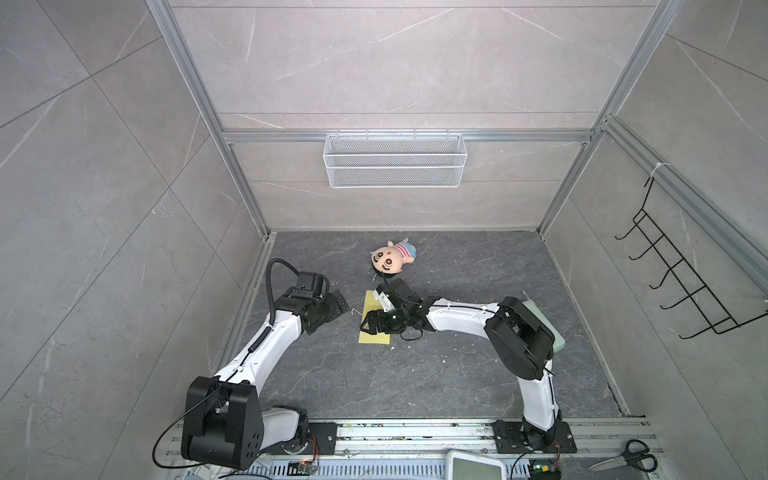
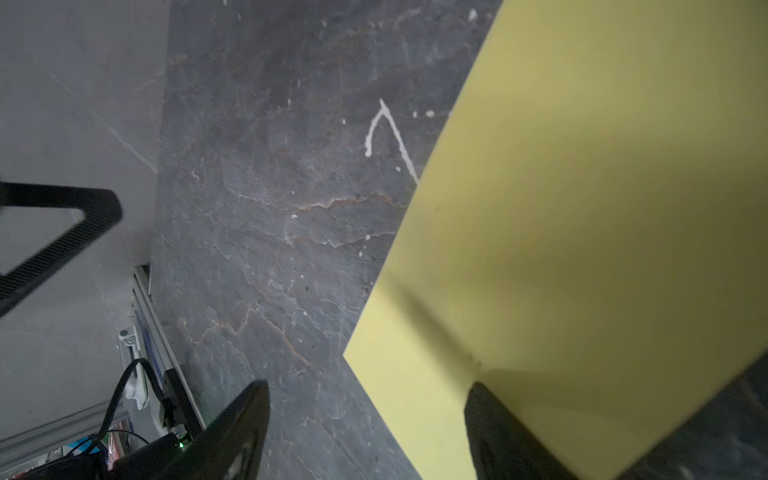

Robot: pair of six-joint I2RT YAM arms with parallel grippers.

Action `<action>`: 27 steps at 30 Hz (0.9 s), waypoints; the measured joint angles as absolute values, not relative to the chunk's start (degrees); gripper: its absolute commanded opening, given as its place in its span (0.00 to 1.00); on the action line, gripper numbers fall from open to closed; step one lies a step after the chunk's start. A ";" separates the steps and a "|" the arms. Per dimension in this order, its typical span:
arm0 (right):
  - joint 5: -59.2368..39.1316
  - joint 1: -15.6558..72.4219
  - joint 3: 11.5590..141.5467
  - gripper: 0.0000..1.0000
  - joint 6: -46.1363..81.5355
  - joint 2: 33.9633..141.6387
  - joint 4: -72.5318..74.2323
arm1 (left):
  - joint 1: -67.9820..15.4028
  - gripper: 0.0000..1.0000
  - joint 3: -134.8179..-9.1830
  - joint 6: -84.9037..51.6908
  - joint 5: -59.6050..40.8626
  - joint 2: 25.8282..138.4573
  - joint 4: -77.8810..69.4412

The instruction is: Fold a paper plane with a square sheet of paper (pick it up from the middle)

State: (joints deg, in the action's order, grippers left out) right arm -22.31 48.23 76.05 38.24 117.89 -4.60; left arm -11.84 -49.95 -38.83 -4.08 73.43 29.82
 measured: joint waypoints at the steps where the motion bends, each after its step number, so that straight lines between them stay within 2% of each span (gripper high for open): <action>1: -22.31 48.18 76.07 0.77 37.95 118.10 -5.43 | -11.81 0.95 -49.95 -38.83 -4.12 73.45 29.85; 9: -22.24 47.44 76.29 0.76 33.30 117.71 -9.23 | -11.84 0.96 -49.95 -38.83 -5.82 74.11 29.10; 19: -26.96 40.80 68.73 0.74 16.73 110.83 -17.10 | -11.92 0.96 -49.95 -39.07 -14.24 77.38 25.32; 22: -27.86 39.70 66.11 0.74 16.93 108.12 -16.86 | -12.43 0.96 -49.89 -39.66 -16.19 77.89 24.01; 27: -27.07 39.40 62.33 0.70 24.91 102.74 -11.42 | -15.00 0.97 -47.99 -41.76 -19.00 78.04 20.36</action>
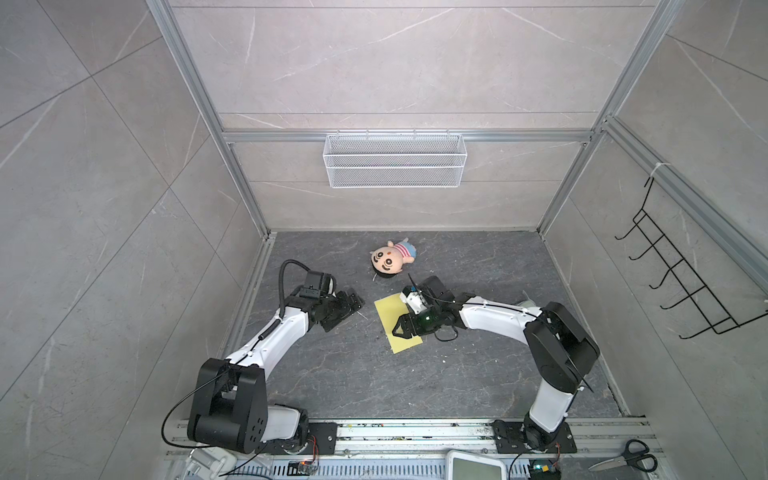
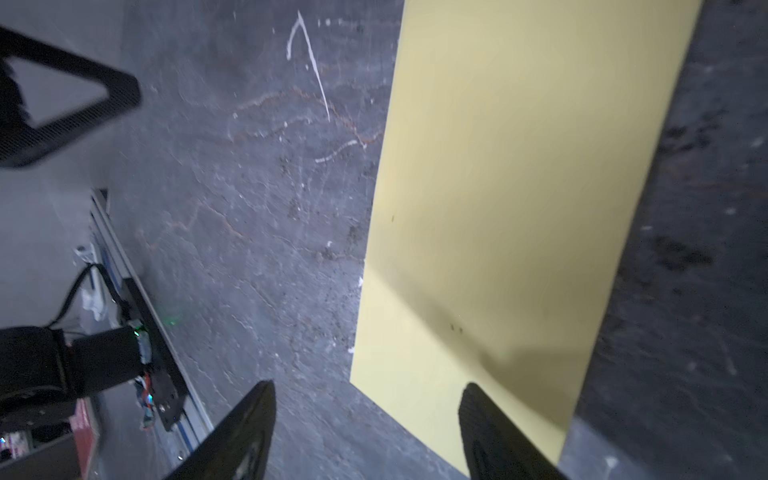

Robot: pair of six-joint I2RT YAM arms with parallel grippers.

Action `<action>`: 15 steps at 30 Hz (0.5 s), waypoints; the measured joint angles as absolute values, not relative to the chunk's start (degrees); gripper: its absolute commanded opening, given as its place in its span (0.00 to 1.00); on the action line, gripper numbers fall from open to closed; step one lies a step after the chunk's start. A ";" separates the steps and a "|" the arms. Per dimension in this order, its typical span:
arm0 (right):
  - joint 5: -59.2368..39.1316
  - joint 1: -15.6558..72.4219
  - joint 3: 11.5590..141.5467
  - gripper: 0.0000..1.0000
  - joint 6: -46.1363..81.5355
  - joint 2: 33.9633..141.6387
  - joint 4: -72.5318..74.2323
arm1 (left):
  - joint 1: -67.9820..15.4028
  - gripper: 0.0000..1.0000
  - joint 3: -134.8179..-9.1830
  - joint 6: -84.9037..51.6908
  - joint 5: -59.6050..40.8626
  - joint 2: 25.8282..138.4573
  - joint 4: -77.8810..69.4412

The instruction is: Fold a paper plane with a square sheet of paper (pick it up from the middle)

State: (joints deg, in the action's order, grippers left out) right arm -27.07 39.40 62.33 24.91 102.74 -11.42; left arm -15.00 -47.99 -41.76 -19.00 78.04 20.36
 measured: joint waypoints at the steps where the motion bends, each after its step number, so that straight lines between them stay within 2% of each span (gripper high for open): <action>1: -26.81 39.29 62.06 0.69 26.37 102.45 -10.20 | -15.55 0.97 -47.24 -42.37 -19.66 78.08 19.62; 4: -25.85 38.61 61.80 0.64 30.55 102.89 -7.44 | -17.39 0.97 -44.71 -44.64 -21.63 78.48 17.06; 15: -25.36 35.97 61.39 0.62 36.14 106.43 -6.15 | -21.89 0.99 -41.80 -50.83 -25.61 80.71 9.32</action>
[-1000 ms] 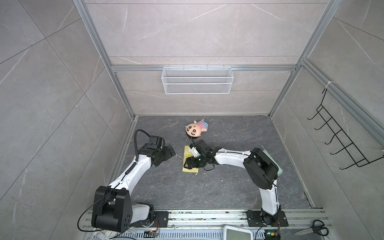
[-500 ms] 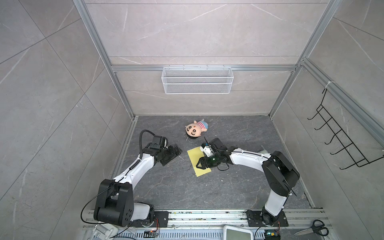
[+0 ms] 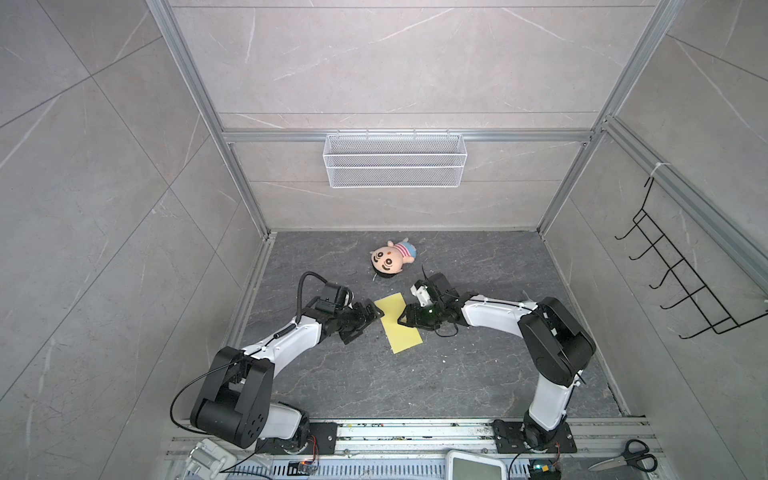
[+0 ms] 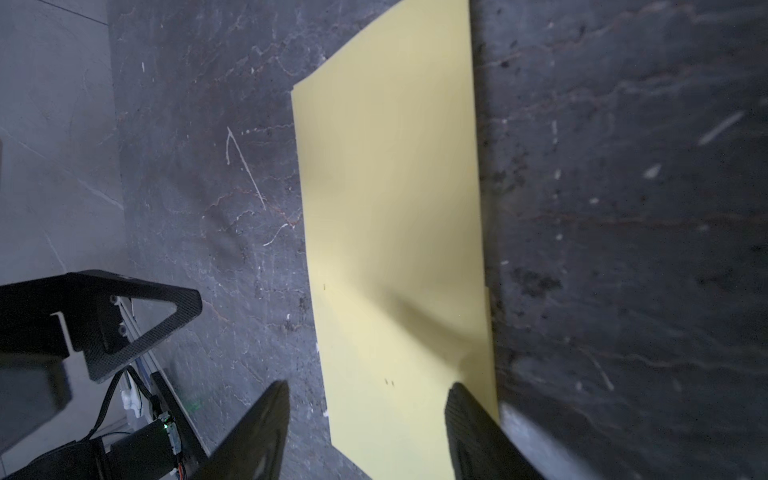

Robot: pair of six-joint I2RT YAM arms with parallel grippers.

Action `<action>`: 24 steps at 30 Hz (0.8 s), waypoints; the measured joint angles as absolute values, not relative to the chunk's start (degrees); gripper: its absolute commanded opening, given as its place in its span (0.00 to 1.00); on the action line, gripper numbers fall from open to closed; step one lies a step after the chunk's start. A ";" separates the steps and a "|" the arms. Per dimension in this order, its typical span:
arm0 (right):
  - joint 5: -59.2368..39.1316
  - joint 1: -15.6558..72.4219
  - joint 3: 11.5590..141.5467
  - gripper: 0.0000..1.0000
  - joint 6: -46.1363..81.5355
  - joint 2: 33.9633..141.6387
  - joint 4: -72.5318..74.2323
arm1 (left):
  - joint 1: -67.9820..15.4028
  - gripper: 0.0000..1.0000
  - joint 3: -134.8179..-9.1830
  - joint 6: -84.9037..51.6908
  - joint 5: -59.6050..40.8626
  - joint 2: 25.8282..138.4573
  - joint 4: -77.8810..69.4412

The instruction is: Fold a paper plane with a square sheet of paper (pick it up from the middle)

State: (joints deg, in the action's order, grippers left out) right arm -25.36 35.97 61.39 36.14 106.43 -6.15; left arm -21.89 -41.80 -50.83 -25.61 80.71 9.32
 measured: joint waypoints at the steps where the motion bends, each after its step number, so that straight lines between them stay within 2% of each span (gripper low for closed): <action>1: -25.47 35.97 61.39 0.61 36.29 106.72 -6.17 | -22.09 0.99 -41.78 -51.18 -25.85 81.08 8.71; 7: -25.98 35.57 61.36 0.60 36.49 108.14 -6.24 | -23.18 0.96 -41.74 -52.51 -27.05 83.66 6.90; 16: -28.93 34.17 61.36 0.60 37.78 108.86 -5.78 | -24.56 0.75 -41.41 -53.32 -29.30 87.79 3.64; 24: -32.73 32.64 60.62 0.60 39.48 109.47 -3.97 | -25.89 0.64 -40.73 -53.32 -30.39 91.50 2.22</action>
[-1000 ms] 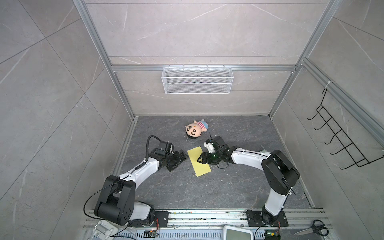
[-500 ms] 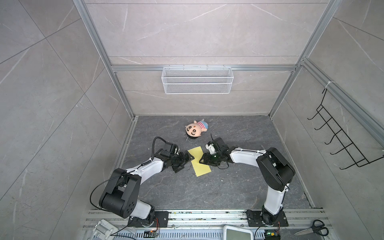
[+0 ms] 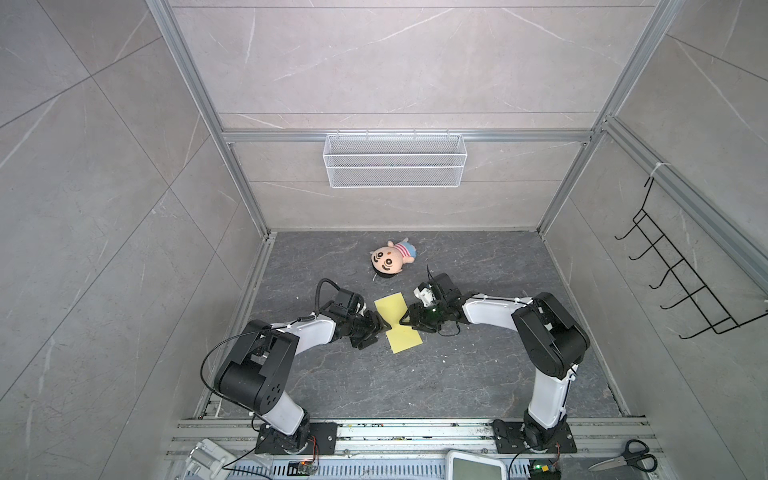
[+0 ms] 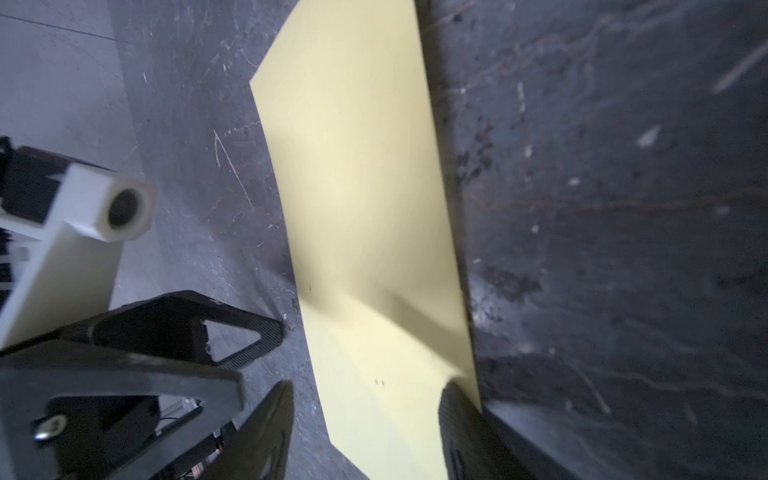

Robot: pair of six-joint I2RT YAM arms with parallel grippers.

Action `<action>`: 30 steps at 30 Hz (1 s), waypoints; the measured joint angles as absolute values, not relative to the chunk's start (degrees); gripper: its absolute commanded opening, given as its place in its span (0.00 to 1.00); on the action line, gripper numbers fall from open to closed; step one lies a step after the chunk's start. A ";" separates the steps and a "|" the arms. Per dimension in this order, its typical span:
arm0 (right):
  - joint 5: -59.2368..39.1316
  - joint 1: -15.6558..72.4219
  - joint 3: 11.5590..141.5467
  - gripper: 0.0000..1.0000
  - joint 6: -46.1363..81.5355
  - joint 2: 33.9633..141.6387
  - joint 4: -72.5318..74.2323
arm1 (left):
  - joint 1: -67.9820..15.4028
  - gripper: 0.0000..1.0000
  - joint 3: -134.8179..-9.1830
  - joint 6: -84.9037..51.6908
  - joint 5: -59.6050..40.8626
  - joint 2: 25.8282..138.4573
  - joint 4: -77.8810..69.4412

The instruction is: Fold a paper plane with a square sheet of paper (pick it up from the middle)

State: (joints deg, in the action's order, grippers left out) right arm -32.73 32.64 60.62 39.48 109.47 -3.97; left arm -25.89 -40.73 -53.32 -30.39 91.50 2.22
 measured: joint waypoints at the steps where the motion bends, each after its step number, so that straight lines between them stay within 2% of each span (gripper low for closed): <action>1: -33.10 32.51 60.60 0.60 39.70 109.54 -3.79 | -26.06 0.62 -40.69 -53.30 -30.41 91.59 1.96; 6: -34.37 32.03 60.58 0.60 40.34 109.91 -3.40 | -26.72 0.56 -40.64 -53.28 -31.44 93.27 -0.64; 25: -36.29 31.66 60.58 0.60 40.97 110.91 -1.13 | -26.59 0.55 -38.41 -47.79 -39.24 98.06 -14.28; 30: -36.47 31.62 60.58 0.60 40.97 110.96 -0.95 | -26.41 0.43 -37.76 -48.69 -39.00 97.93 -15.03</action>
